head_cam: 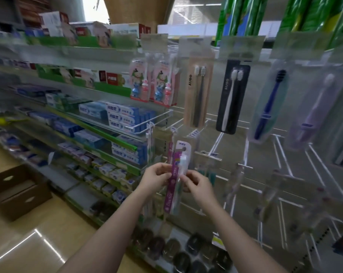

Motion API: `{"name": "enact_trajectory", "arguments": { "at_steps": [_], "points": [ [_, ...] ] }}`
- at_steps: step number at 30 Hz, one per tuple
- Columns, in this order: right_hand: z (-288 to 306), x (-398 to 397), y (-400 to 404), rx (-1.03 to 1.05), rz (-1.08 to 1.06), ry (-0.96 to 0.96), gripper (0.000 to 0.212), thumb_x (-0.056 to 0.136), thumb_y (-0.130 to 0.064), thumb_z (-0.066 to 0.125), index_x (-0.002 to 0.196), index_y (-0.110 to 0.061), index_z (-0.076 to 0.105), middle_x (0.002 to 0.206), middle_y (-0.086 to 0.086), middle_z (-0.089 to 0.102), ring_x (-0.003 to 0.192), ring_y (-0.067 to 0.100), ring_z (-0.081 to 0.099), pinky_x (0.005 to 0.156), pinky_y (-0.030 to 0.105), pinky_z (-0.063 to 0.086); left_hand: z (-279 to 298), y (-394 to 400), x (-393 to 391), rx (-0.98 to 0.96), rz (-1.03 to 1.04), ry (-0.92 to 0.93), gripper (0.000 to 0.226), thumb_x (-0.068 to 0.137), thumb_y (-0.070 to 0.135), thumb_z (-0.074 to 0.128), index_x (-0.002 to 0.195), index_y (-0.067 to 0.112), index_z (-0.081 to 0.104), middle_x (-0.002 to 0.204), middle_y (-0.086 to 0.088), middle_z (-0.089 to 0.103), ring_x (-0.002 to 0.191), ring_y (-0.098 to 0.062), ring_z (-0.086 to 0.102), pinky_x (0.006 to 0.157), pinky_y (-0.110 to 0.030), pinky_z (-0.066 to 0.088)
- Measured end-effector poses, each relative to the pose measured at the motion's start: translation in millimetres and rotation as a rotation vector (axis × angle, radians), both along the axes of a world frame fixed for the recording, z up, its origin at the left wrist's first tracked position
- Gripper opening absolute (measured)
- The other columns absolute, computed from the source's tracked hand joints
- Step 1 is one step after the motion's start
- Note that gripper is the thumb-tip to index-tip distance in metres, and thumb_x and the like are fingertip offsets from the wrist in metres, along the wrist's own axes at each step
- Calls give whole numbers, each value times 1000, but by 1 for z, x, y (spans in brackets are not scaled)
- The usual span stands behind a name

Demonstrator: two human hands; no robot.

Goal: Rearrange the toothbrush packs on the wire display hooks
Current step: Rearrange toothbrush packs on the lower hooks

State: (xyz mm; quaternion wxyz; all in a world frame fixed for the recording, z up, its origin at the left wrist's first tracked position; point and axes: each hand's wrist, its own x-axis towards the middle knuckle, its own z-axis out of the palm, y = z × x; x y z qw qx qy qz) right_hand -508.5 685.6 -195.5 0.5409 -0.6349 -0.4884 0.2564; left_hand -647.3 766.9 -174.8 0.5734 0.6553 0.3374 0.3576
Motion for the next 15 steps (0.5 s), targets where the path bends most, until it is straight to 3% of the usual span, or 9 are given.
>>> {"name": "enact_trajectory", "arguments": {
  "at_steps": [2, 7, 11, 15],
  "points": [
    [9, -6, 9, -8, 32, 36, 13, 90, -26, 60, 102, -27, 66, 99, -2, 71, 89, 12, 69, 79, 36, 59, 3, 9, -10, -31, -1, -28, 20, 89, 1, 58, 103, 13, 65, 99, -7, 71, 93, -21, 69, 80, -34, 58],
    [14, -18, 32, -11, 67, 111, 12, 92, -20, 58, 99, -27, 65, 92, -6, 71, 81, 8, 70, 68, 22, 57, 1, 38, -23, -65, -26, -23, 19, 85, 7, 65, 103, 15, 65, 98, -5, 72, 88, -17, 71, 71, -28, 57],
    [5, -29, 59, -62, 38, 95, 14, 93, -23, 57, 104, -25, 64, 99, -5, 70, 91, 9, 68, 77, 25, 57, -8, 68, -29, -75, -50, 0, 19, 83, 6, 68, 100, 14, 65, 97, -7, 71, 88, -18, 70, 70, -26, 57],
    [-7, -40, 88, -88, -30, 119, 10, 92, -24, 57, 95, -33, 61, 100, -7, 66, 95, 10, 64, 81, 25, 55, -20, 105, -29, -87, -51, 49, 15, 82, 4, 68, 93, 14, 65, 94, -8, 71, 89, -22, 69, 79, -36, 58]
  ]
}}
